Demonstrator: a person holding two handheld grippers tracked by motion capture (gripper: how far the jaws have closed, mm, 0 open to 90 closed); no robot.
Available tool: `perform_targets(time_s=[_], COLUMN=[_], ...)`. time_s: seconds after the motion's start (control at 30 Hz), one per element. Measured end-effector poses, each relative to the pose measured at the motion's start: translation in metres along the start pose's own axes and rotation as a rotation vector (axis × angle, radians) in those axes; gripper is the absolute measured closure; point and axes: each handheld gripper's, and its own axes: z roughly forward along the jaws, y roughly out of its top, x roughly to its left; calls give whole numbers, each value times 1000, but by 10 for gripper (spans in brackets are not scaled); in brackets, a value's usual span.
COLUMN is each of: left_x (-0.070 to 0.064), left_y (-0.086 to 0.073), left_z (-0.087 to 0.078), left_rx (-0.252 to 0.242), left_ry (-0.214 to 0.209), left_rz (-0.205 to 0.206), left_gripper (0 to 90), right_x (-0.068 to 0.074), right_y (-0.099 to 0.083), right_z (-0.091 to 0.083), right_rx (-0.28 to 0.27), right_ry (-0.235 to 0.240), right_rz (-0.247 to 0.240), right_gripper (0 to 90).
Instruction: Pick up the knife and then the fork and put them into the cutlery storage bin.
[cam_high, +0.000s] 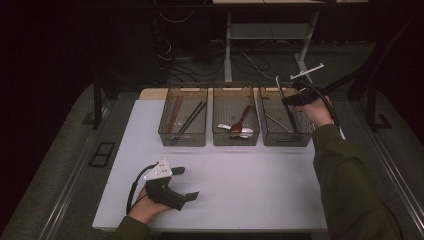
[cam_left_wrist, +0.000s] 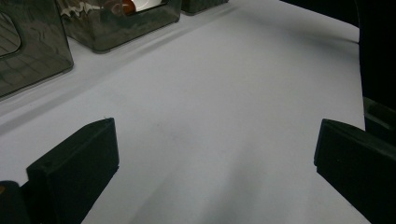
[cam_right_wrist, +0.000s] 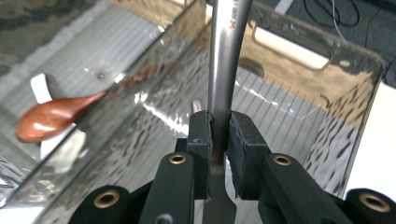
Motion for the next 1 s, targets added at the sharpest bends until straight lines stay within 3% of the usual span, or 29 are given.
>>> perform_targets(time_s=[0.63,0.73,0.77,1.0], left_x=[-1,0,0,-1], left_y=[0,0,0,0], left_z=[2,2,2,2], left_rx=[8,7,7,8], left_ry=[-14,-13,-13,-12], left_rz=[5,4,4,5], left_gripper=[0,0,0,0], right_x=[1,2,2,2], right_y=[-3,-4,-4,-5], right_z=[48,54,55,52], right_rx=[163,177,181,149], right_ry=[12,21,22,41], right_rz=[26,22,19,37], right_gripper=[788,792,833,703])
